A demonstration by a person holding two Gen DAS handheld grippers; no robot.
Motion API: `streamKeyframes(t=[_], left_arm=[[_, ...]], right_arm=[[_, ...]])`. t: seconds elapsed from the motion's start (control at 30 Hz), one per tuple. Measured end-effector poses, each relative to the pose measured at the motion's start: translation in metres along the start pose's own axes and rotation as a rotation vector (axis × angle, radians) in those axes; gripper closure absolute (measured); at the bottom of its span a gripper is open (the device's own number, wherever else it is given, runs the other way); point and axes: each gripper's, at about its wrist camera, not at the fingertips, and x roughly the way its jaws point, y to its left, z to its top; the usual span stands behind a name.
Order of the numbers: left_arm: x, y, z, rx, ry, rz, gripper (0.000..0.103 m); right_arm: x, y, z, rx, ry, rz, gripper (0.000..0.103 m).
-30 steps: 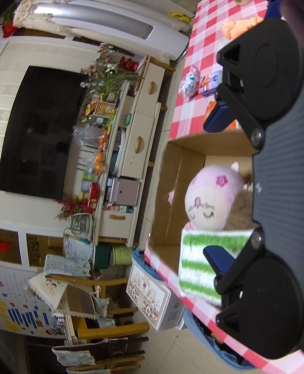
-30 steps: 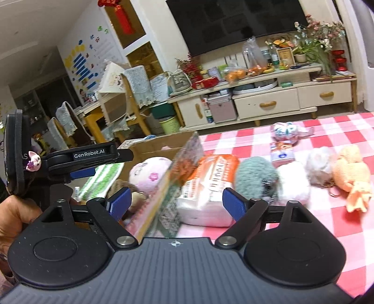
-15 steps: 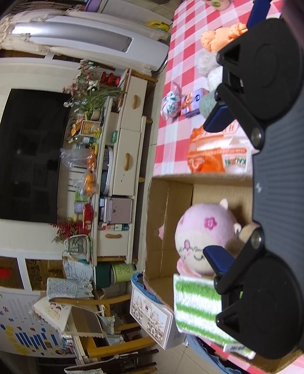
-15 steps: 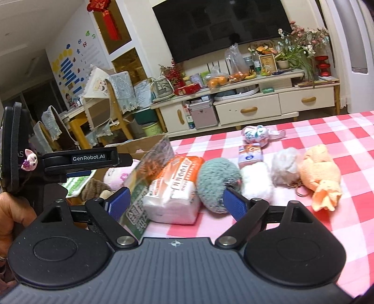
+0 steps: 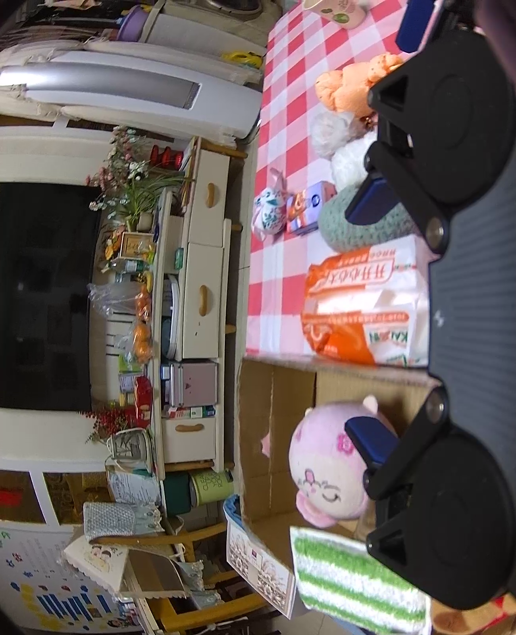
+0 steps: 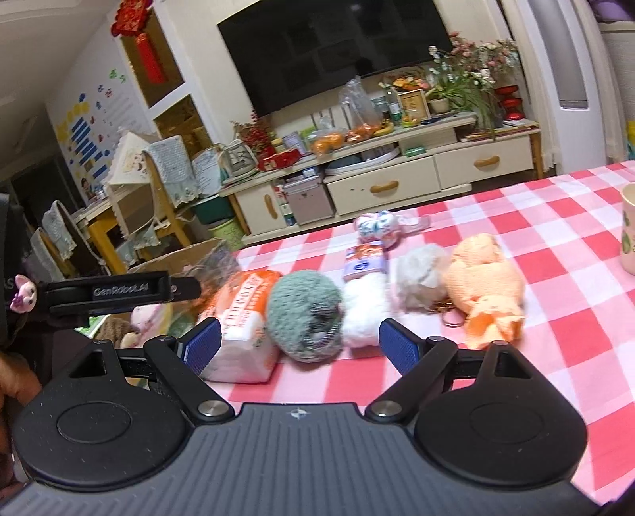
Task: Organize soft objects
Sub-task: 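Move both open tools back from the box to the table, then grasp the orange towel roll with right gripper while left grasps the white fluffy plush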
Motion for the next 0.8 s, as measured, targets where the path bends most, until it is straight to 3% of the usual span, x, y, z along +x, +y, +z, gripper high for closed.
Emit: streamKeyframes(t=[0.5,0.8], left_arm=[[0.014,-0.063,-0.015,0.126,0.007,-0.120,0.001],[0.035,-0.107,-0.030,0.184,0.040,-0.216,0.001]], right_arm=[[-0.010,-0.072,0.005,0.099,-0.070,-0.196,0.000],[0.016,-0.125,0.007,0.168,-0.034,-0.204,0.000]])
